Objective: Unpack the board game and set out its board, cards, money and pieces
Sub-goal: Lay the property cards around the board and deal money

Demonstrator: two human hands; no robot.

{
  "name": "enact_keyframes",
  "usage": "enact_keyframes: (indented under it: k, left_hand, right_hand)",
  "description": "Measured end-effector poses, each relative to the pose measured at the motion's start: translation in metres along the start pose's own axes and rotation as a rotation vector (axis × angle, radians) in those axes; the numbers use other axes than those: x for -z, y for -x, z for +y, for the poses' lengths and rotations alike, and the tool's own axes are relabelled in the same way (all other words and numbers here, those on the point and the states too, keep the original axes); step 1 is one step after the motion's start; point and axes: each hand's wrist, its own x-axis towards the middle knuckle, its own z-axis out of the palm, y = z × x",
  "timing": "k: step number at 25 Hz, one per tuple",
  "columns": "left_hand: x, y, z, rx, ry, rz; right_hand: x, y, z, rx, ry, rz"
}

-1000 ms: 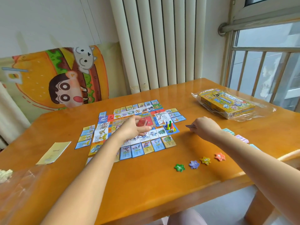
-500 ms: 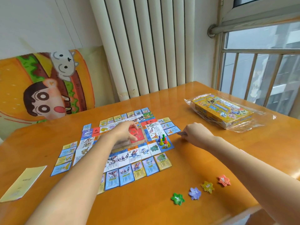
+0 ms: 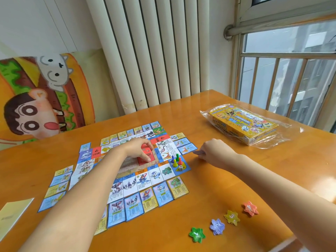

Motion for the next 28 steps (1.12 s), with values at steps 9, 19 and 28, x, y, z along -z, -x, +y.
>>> enact_keyframes:
  k: [9,19,28]
  left_hand:
    - [-0.002,-0.007,-0.01,0.034,0.075,-0.044]
    - [0.0,-0.005,-0.005,0.046,0.018,-0.007]
    - [0.0,0.0,0.004,0.026,-0.041,-0.05]
  right_hand:
    - [0.002,-0.002,-0.003,0.005,0.014,-0.023]
    - [0.001,-0.001,-0.006,-0.004,0.05,-0.028]
    - [-0.001,-0.001,-0.008,-0.008,0.086,-0.03]
